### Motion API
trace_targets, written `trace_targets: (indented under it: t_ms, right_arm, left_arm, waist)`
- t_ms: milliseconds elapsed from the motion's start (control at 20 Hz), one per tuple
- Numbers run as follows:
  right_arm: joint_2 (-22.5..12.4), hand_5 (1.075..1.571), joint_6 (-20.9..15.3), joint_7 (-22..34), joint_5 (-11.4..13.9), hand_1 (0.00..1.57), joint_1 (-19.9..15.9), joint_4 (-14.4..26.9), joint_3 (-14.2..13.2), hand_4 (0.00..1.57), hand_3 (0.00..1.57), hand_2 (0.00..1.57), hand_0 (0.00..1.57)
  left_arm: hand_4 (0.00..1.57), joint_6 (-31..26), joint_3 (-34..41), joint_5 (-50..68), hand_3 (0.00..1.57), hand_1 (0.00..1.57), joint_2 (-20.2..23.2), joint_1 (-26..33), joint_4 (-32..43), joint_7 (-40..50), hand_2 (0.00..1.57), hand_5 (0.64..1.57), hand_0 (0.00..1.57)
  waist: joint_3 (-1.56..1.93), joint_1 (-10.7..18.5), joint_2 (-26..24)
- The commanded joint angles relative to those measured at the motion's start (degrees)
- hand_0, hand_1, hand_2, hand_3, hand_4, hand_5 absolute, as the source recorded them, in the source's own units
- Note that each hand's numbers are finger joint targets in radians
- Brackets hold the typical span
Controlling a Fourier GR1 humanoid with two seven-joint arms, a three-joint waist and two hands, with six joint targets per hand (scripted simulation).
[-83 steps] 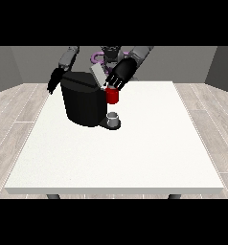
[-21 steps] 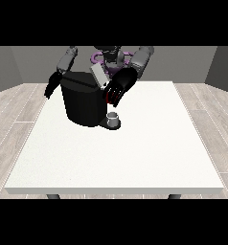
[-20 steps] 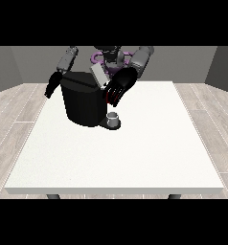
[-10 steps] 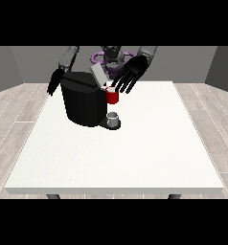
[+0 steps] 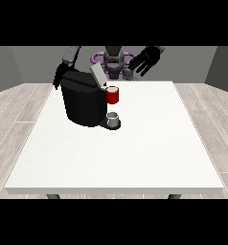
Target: Insert the coffee pod into the coffee machine and close the lid
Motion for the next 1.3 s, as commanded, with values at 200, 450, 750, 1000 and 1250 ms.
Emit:
trace_targets:
  t_ms: [200,450,750,1000,1250]
  right_arm:
    - [-1.73,1.571,2.48,-2.94,-3.79,0.00,7.56,0.25,-3.52,0.00,0.00,0.00,0.00]
    - [-0.76,1.571,6.27,1.36,-5.28,0.00,3.07,-4.75,-0.54,0.00,0.00,0.00,0.00]
    - [-2.96,1.571,11.25,6.10,-4.59,0.00,-1.60,-11.34,3.58,0.15,0.00,0.00,0.00]
    - [-6.47,1.571,10.53,4.29,-3.59,0.00,-2.92,-6.90,0.01,0.00,0.00,0.00,0.00]
    - [-7.50,1.571,11.37,8.73,-8.30,0.00,-10.05,-4.48,-4.22,0.11,0.00,0.00,0.00]
  left_arm:
    - [0.27,-2.12,11.30,15.87,0.00,0.00,-11.76,15.98,1.45,-3.70,0.00,1.571,0.00]
    - [0.37,-1.70,9.69,15.24,0.00,0.00,-14.49,23.30,2.00,-3.58,0.00,1.571,0.00]
    - [0.41,-1.13,9.24,16.39,0.00,0.00,-13.77,28.62,-0.29,-4.68,0.00,1.571,0.00]
    - [0.43,-5.22,5.28,22.08,0.00,0.00,-14.76,30.00,-7.84,0.46,0.00,1.571,0.00]
    - [0.40,-2.93,3.15,24.69,0.00,0.00,-14.79,28.50,-14.37,3.36,0.00,1.571,0.00]
  waist:
    - [0.08,8.91,-13.36]
    - [0.08,11.94,-18.00]
    - [0.06,10.92,-18.71]
    - [0.11,16.02,-17.32]
    - [0.10,16.11,-12.24]
